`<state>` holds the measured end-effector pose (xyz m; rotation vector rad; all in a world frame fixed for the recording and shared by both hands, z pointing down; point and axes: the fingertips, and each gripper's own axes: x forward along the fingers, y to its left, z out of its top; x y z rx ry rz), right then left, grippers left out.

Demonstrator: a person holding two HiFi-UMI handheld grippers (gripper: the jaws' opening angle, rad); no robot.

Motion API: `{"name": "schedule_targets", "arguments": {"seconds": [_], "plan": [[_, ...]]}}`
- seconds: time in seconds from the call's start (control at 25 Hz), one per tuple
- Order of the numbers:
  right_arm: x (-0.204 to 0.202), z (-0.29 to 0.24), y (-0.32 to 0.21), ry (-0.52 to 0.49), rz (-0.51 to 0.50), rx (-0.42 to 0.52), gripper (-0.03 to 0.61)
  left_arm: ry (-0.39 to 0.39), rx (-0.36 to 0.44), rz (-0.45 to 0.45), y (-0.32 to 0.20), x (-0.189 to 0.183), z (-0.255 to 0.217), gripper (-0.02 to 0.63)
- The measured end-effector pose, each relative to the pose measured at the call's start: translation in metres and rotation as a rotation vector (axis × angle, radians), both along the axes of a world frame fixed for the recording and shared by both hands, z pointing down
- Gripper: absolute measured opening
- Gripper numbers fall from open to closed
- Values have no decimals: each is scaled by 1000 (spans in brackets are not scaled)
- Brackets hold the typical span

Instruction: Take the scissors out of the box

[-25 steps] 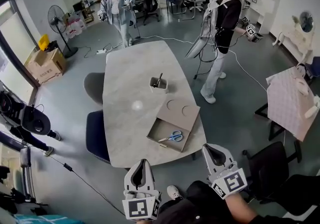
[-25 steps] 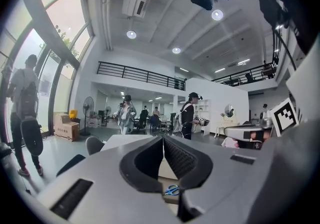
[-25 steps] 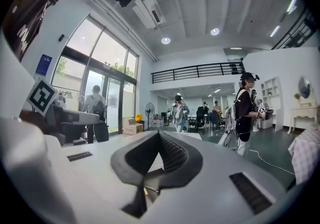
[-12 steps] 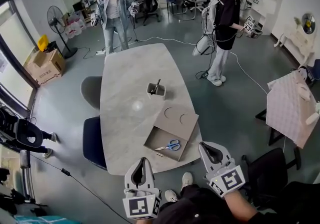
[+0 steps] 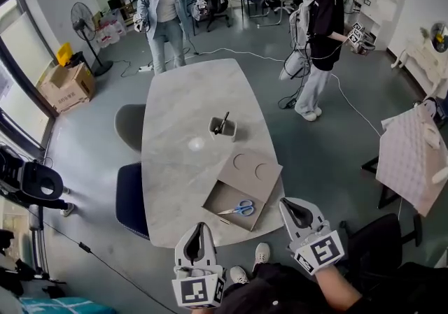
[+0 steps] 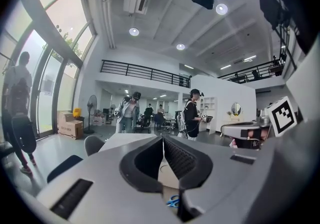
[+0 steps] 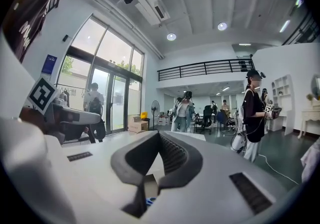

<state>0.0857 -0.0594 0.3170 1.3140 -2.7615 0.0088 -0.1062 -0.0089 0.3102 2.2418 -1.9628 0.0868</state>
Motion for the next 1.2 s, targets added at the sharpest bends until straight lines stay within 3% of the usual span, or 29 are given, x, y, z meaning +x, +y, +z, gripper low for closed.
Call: {"name": "schedule_targets", "arguments": {"seconds": [0.2, 0.4, 0.6, 0.8, 0.92, 1.2], "plan": [[-6, 20, -3, 31, -44, -44, -3, 16, -45, 1, -1, 4, 19, 17], [-15, 57, -12, 118, -97, -101, -3, 32, -102, 4, -6, 5, 48, 17], [-37, 106, -24, 231, -185, -225, 1, 47, -165, 0, -17, 1, 81, 17], [-56, 156, -38, 323, -275, -270, 28, 71, -228, -7, -23, 2, 122, 17], [-70, 193, -43, 453, -366, -276, 35, 86, -257, -6, -27, 2, 147, 17], [-87, 294, -39, 915, -657, -261, 65, 118, -330, 2, -29, 9, 198, 17]]}}
